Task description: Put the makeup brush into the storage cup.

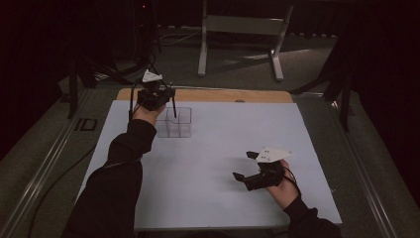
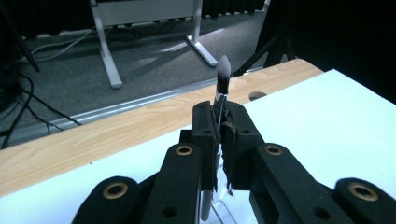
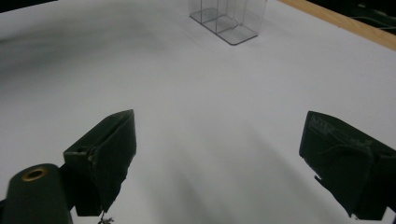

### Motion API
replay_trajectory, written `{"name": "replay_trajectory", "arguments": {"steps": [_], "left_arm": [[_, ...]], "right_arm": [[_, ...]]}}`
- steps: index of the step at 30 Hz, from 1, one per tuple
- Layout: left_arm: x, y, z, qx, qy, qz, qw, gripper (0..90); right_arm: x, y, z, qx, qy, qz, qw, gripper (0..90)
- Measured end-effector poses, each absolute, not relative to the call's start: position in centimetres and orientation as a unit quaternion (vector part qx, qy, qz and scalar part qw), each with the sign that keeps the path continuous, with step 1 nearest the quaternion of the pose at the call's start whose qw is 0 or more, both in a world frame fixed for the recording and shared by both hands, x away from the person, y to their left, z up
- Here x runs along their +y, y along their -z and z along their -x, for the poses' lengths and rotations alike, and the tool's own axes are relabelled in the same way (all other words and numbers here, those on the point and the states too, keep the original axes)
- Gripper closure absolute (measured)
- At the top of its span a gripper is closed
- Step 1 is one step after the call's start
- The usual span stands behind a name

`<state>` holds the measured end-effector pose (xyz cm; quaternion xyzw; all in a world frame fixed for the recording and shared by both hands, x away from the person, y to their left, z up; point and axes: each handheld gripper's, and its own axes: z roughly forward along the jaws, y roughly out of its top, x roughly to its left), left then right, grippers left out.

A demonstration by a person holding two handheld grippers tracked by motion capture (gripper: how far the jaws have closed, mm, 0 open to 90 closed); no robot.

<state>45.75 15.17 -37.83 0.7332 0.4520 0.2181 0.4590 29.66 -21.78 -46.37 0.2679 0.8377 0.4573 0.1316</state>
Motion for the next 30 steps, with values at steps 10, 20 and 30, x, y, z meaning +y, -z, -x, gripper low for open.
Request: {"name": "replay_trajectory", "arguments": {"steps": [10,20,30], "left_arm": [[15.0,39.7,-45.9,0.471,-0.199,-0.74,0.437,85.6],[15.0,40.6,-46.2,0.484,-0.17,-0.749,0.419,85.5],[14.4,40.2,-47.0,0.527,-0.143,-0.752,0.369,21.2]], "right_arm": [[-21.7,46.2,-29.6,0.837,-0.458,-0.269,0.134,11.3],[-21.7,46.2,-29.7,0.838,-0.455,-0.271,0.13,11.3],[-21.8,46.2,-29.8,0.836,-0.457,-0.275,0.129,11.3]]}}
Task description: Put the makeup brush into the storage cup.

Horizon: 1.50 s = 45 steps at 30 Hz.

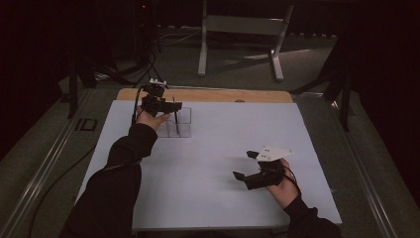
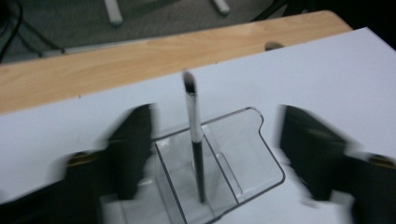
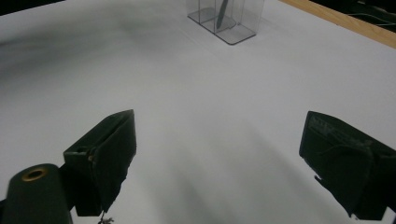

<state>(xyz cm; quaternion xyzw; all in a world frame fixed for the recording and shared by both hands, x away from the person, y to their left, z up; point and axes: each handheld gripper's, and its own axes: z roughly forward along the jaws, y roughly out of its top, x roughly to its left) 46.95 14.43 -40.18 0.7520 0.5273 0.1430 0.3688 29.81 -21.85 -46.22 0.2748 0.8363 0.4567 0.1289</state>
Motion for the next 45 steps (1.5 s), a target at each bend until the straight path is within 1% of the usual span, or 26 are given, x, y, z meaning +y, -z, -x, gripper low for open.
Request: {"name": "replay_trajectory", "arguments": {"steps": [1,2,4,5,6,7,8,9,10,12,15,22,23,26,30,32,34,35,37,45], "left_arm": [[14.3,40.1,-46.9,0.529,-0.148,-0.753,0.361,15.6],[14.3,40.1,-46.9,0.529,-0.148,-0.753,0.361,14.8],[14.2,39.8,-46.8,0.53,-0.15,-0.753,0.361,10.1],[14.2,39.7,-46.8,0.527,-0.149,-0.754,0.361,9.6],[14.2,39.7,-46.8,0.527,-0.149,-0.754,0.361,6.4],[14.2,39.4,-46.6,0.522,-0.151,-0.756,0.364,5.9],[14.2,39.4,-46.6,0.522,-0.151,-0.756,0.364,3.0],[14.2,39.3,-46.5,0.519,-0.141,-0.759,0.369,0.6],[14.3,39.2,-46.4,0.513,-0.137,-0.762,0.372,0.6],[14.3,39.1,-46.2,0.509,-0.146,-0.763,0.37,0.6],[14.4,38.8,-45.8,0.486,-0.146,-0.773,0.38,0.6],[14.9,38.6,-45.3,0.477,-0.141,-0.774,0.391,0.6],[14.8,38.6,-45.0,0.472,-0.153,-0.775,0.391,0.6],[14.9,38.4,-44.8,0.468,-0.158,-0.774,0.396,0.6],[14.9,38.2,-44.6,0.461,-0.152,-0.773,0.408,0.6],[15.0,38.2,-44.4,0.451,-0.143,-0.78,0.41,0.6],[15.1,38.1,-43.9,0.438,-0.158,-0.781,0.416,0.6],[15.3,38.1,-43.5,0.426,-0.15,-0.783,0.429,0.6],[15.4,38.1,-43.1,0.415,-0.142,-0.787,0.435,0.6],[15.9,38.1,-41.1,0.384,-0.133,-0.8,0.441,0.6]], "right_arm": [[-21.9,46.2,-29.8,0.836,-0.456,-0.275,0.13,11.3],[-21.9,46.2,-29.8,0.836,-0.456,-0.275,0.13,11.3],[-21.9,46.2,-29.8,0.836,-0.457,-0.274,0.133,11.3],[-21.9,46.2,-29.8,0.835,-0.457,-0.274,0.134,11.3],[-21.9,46.2,-29.8,0.835,-0.457,-0.274,0.134,11.3],[-21.9,46.2,-29.8,0.835,-0.457,-0.274,0.136,11.3],[-21.9,46.2,-29.8,0.835,-0.457,-0.274,0.136,11.3],[-22.0,46.2,-29.8,0.834,-0.459,-0.276,0.134,11.3],[-22.0,46.2,-29.8,0.833,-0.46,-0.276,0.136,11.2],[-22.1,46.2,-29.8,0.832,-0.46,-0.278,0.136,11.2],[-22.2,46.1,-29.8,0.83,-0.462,-0.279,0.14,10.9],[-22.3,46.1,-29.9,0.828,-0.465,-0.281,0.139,11.0],[-22.3,46.1,-29.9,0.827,-0.466,-0.282,0.141,11.0],[-22.4,46.1,-29.9,0.825,-0.467,-0.285,0.139,10.9],[-22.4,46.1,-29.9,0.825,-0.466,-0.285,0.143,11.0],[-22.5,46.1,-29.9,0.825,-0.466,-0.286,0.143,10.9],[-22.6,46.1,-30.0,0.823,-0.469,-0.291,0.136,10.9],[-22.5,46.0,-29.9,0.822,-0.47,-0.291,0.137,10.9],[-22.5,45.9,-30.0,0.822,-0.471,-0.289,0.138,10.9],[-22.6,45.8,-29.9,0.822,-0.468,-0.292,0.141,11.0]]}}
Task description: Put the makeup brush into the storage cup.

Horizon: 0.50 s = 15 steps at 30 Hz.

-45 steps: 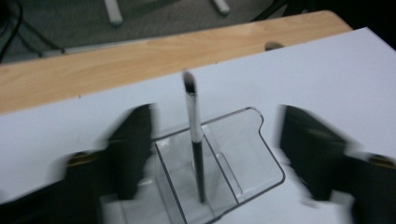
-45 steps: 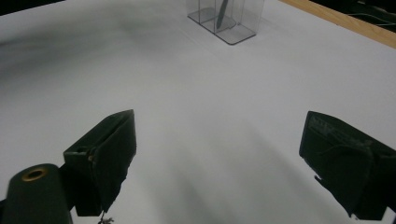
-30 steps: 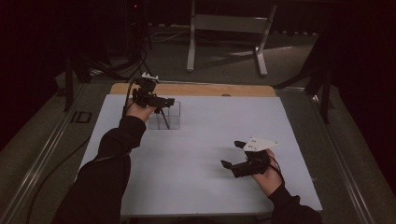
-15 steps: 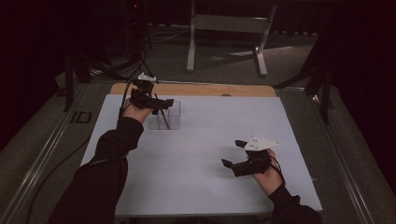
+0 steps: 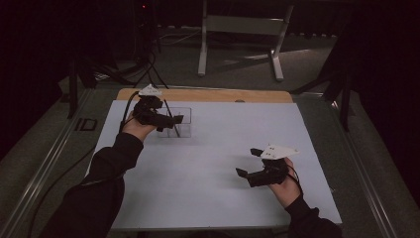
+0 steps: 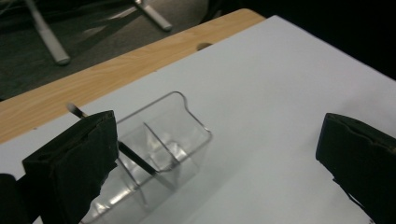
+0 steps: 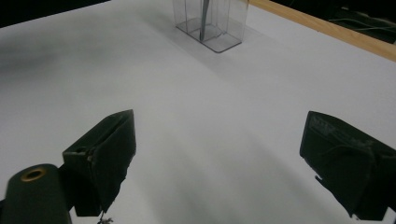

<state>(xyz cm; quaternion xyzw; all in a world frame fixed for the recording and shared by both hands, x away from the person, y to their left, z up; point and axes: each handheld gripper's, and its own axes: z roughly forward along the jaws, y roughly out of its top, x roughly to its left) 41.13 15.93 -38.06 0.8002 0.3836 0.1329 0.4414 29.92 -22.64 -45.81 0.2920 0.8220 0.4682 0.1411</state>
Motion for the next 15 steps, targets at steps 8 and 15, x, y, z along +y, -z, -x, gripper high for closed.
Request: {"name": "replay_trajectory", "arguments": {"steps": [8,15], "left_arm": [[16.6,37.8,-39.0,0.355,-0.129,-0.805,0.457,0.6],[17.0,37.7,-37.5,0.333,-0.126,-0.809,0.467,0.7]], "right_arm": [[-22.7,45.8,-29.9,0.823,-0.468,-0.292,0.139,11.0],[-23.1,45.8,-29.7,0.822,-0.465,-0.295,0.143,10.9]]}}
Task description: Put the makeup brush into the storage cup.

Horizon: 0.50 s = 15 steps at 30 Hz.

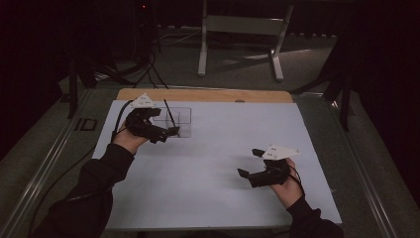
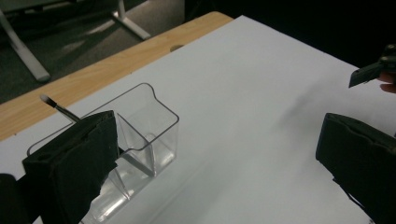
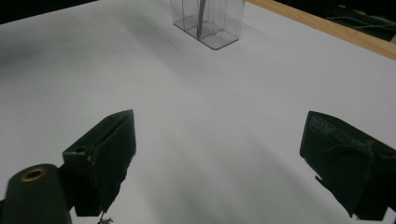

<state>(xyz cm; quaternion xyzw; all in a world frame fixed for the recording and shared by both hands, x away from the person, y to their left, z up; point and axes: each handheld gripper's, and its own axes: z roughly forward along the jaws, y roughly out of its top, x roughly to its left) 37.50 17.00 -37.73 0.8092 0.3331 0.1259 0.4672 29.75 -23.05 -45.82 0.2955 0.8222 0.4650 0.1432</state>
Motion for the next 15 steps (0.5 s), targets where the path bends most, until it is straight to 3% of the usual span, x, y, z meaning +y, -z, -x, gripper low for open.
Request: {"name": "replay_trajectory", "arguments": {"steps": [15], "left_arm": [[16.5,39.7,-34.1,0.264,-0.109,-0.819,0.497,0.7]], "right_arm": [[-23.9,46.3,-29.1,0.83,-0.47,-0.269,0.132,11.0]]}}
